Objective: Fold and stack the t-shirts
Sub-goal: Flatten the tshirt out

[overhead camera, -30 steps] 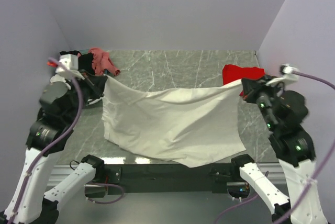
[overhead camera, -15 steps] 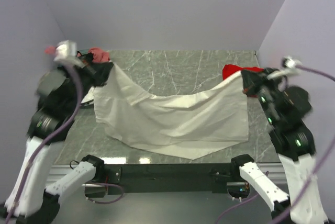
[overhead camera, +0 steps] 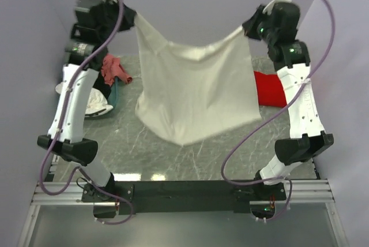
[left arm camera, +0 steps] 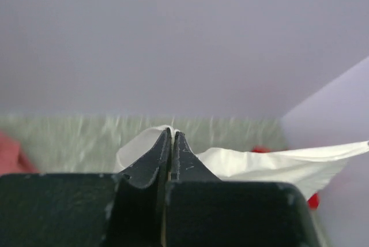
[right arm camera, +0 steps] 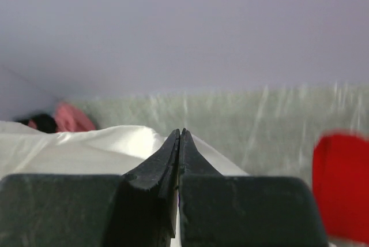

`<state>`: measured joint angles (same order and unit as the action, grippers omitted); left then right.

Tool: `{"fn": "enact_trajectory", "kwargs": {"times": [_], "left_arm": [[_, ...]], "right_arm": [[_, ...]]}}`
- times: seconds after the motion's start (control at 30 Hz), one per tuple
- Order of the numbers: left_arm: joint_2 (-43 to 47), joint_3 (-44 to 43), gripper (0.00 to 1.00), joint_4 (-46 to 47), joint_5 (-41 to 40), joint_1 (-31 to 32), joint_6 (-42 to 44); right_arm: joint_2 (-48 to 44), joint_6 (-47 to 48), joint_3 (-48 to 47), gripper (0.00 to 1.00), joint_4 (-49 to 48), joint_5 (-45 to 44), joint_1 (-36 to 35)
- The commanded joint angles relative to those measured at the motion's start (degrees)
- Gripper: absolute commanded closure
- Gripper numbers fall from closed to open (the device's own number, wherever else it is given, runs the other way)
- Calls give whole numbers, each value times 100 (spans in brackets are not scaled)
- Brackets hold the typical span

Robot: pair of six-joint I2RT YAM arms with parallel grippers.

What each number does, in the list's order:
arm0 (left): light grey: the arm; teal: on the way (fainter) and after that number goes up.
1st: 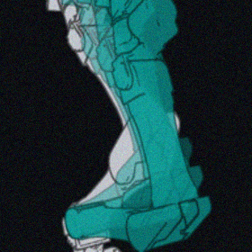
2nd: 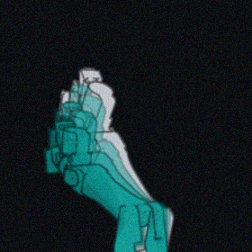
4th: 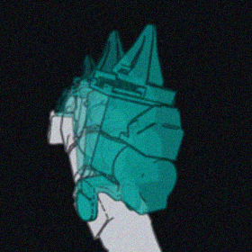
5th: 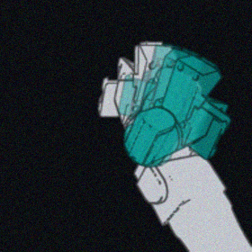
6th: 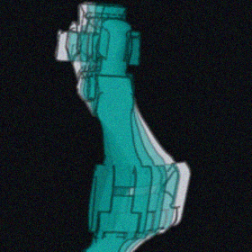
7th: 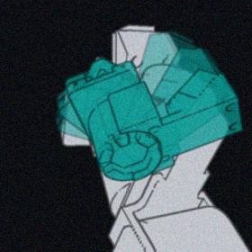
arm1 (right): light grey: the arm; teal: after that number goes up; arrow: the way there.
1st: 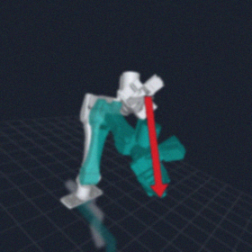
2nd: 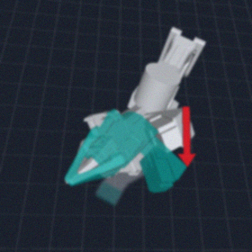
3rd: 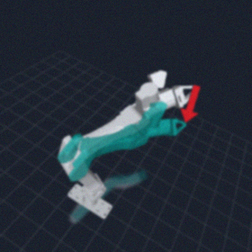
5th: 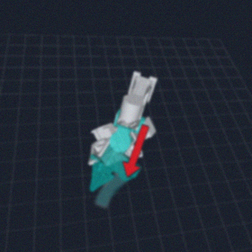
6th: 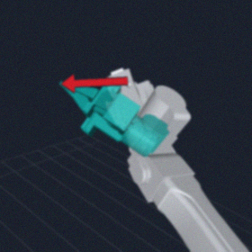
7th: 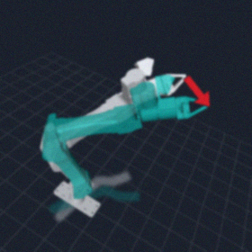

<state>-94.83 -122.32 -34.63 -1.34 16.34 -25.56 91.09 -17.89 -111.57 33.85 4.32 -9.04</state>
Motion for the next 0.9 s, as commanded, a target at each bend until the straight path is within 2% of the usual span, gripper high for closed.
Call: {"fn": "enact_trajectory", "kwargs": {"times": [0.0, 0.07, 0.13, 0.23, 0.37, 0.47, 0.6, 0.87], "left_arm": [[403, -1083, 99, 711, 3, -113, 350], [605, -796, 99, 1247, 46, -122, 402], [1000, -540, 99, 1668, 90, -131, 403], [1518, -56, 99, 1863, 292, -122, 377], [2352, 786, 99, 1995, 494, -131, 385], [2853, 1095, 99, 1847, 661, -122, 350], [3329, 1211, 99, 1601, 732, -122, 245], [3761, 632, 99, 1240, 565, -122, 87]], "right_arm": [[-22, 110, -1752, 100, -45, 148, 165], [23, 93, -2200, 100, -45, 157, 218], [-239, 110, -2168, 100, -149, 140, 236], [-826, 172, -1650, 100, -439, 78, 236], [-1671, 189, -467, 100, -756, 69, 236], [-2383, 268, 281, 100, -897, 17, 236], [-3096, 453, 636, 100, -775, -308, 227], [-3633, 796, 84, 100, -177, -1002, 236]]}}
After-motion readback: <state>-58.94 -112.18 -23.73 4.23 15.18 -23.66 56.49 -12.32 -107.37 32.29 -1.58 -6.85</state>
